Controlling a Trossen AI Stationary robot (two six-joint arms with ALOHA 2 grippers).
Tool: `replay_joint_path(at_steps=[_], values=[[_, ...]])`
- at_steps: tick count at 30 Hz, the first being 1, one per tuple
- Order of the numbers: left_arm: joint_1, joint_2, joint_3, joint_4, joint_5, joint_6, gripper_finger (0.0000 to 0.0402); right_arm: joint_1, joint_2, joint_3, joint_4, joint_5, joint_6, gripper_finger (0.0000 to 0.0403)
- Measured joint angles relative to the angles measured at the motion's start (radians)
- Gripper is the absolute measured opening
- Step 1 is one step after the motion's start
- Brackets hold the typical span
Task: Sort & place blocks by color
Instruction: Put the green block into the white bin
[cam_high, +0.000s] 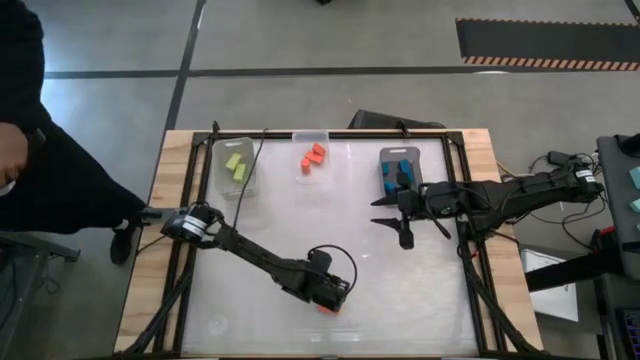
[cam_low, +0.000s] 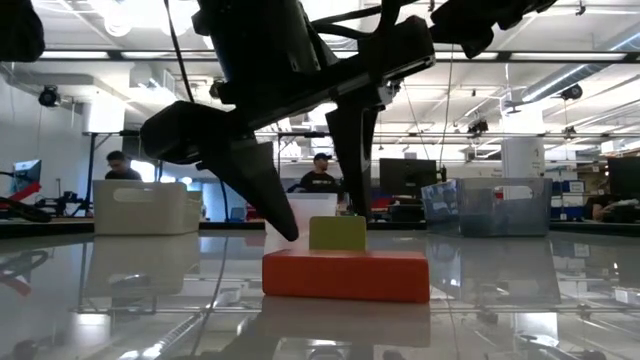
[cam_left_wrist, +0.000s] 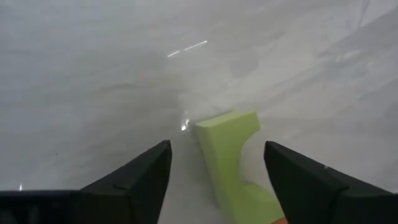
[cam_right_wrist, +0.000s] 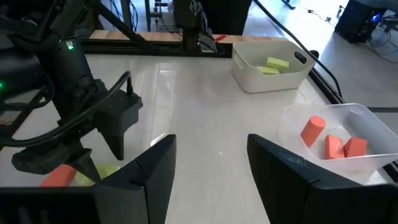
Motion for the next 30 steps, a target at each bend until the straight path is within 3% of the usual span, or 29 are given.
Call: replay_joint_path(at_steps=[20, 30], values=[[0.000, 0.020, -0.002, 0.038, -0.031, 0.038, 0.0035, 0.000, 0.005, 0.000, -0.012, 0.000, 0.010, 0.0189], [0.000, 0.010, -0.002, 0.017, -0.030, 0.071, 0.0040, 0.000, 0.006, -0.003, -0.012, 0.000, 0.010, 0.0189]])
